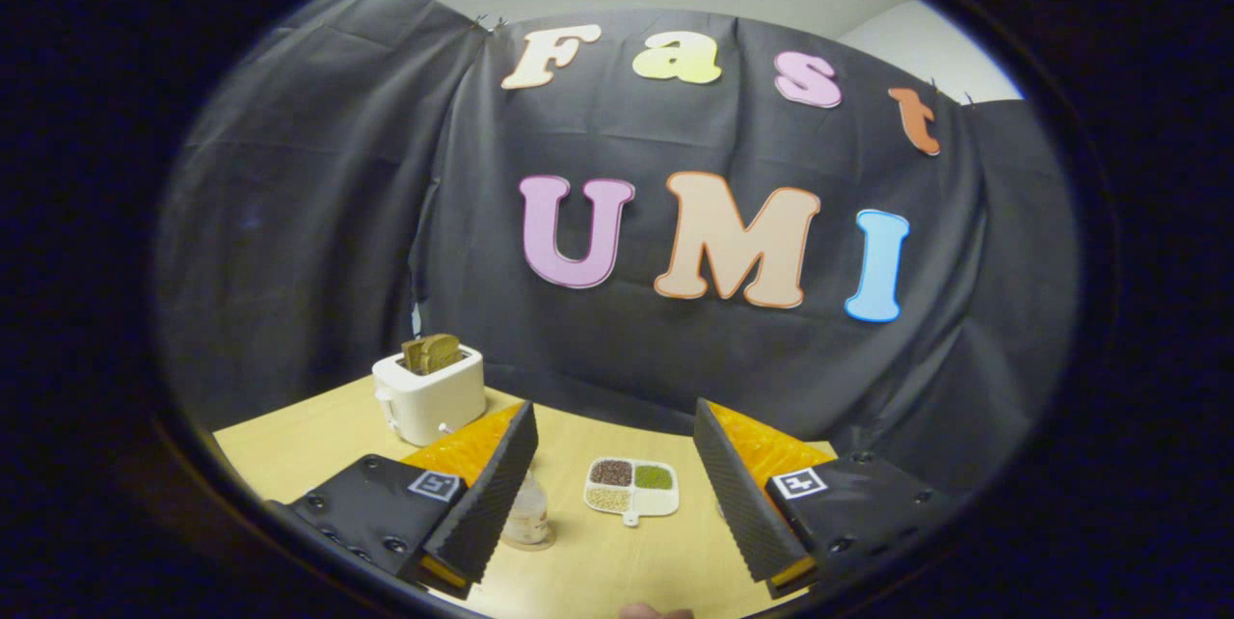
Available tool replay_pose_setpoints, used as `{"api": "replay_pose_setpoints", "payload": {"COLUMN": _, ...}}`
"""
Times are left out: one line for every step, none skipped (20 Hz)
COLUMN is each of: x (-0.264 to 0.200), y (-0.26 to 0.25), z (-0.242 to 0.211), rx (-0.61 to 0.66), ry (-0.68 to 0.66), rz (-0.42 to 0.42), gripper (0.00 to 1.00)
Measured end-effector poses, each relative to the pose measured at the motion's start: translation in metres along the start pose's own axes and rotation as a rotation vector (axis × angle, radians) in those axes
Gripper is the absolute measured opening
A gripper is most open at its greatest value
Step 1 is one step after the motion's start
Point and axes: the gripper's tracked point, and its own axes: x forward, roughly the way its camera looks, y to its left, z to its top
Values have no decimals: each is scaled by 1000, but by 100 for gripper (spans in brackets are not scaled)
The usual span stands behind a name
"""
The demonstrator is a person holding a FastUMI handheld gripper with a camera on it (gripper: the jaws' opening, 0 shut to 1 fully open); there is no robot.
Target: Take the bottle from table, then pour the juice into the cup, finally place the bottle on the coaster
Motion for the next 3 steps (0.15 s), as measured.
{"api": "replay_pose_setpoints", "payload": {"x": -7, "y": -9, "z": 12, "rx": 7, "ry": -16, "rz": -14, "gripper": 100}}
{"api": "replay_pose_setpoints", "payload": {"x": -13, "y": -18, "z": 23, "rx": 16, "ry": -31, "rz": -32, "gripper": 100}}
{"api": "replay_pose_setpoints", "payload": {"x": -20, "y": -26, "z": 33, "rx": 29, "ry": -48, "rz": -43, "gripper": 100}}
